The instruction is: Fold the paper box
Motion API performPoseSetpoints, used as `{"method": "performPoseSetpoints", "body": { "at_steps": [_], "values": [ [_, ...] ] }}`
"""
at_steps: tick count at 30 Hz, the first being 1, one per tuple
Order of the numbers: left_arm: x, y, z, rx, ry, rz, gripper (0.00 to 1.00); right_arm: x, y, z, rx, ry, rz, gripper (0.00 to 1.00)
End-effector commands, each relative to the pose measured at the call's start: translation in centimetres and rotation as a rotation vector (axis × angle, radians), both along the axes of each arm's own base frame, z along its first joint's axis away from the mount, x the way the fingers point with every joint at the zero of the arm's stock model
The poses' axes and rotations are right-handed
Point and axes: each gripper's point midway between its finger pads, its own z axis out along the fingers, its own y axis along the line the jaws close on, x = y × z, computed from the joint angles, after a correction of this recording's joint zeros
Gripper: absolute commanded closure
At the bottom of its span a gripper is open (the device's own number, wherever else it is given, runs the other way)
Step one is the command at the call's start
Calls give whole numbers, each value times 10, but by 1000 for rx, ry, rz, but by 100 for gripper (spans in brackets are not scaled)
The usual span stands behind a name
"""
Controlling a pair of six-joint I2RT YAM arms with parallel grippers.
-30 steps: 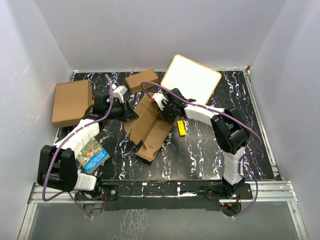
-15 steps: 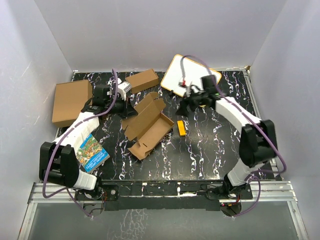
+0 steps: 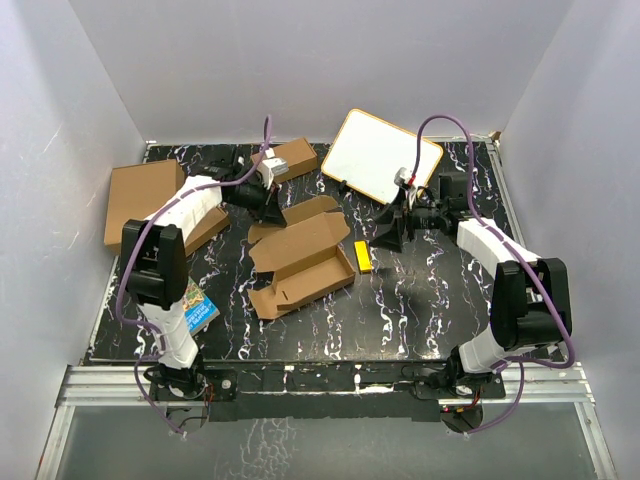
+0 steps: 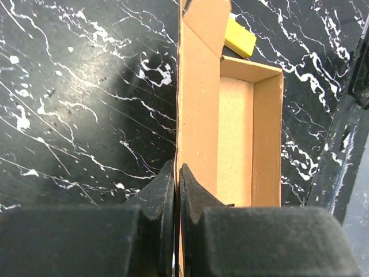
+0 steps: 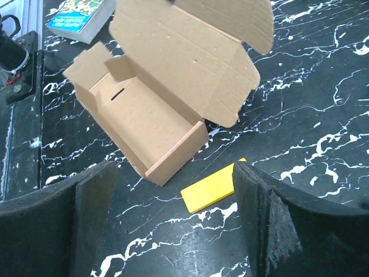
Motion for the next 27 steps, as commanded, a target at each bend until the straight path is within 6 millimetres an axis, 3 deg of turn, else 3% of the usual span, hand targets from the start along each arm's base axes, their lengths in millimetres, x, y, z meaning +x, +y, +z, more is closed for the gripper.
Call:
{"method": "performPoseSetpoints", "body": {
  "at_steps": [1, 2, 10, 27],
  "values": [
    [-10, -11, 24, -6, -95, -167, 100, 4, 5, 29, 69, -167, 59, 7],
    [-10, -13, 25, -6, -119, -193, 100, 4, 5, 30, 71, -167, 55, 1],
    [-30, -32, 42, -35, -300, -373, 100, 10, 6, 34, 104, -107, 29, 1],
    [-41, -61, 60, -9, -425, -464, 100, 8, 19, 23, 43, -101, 55, 0]
  ]
}}
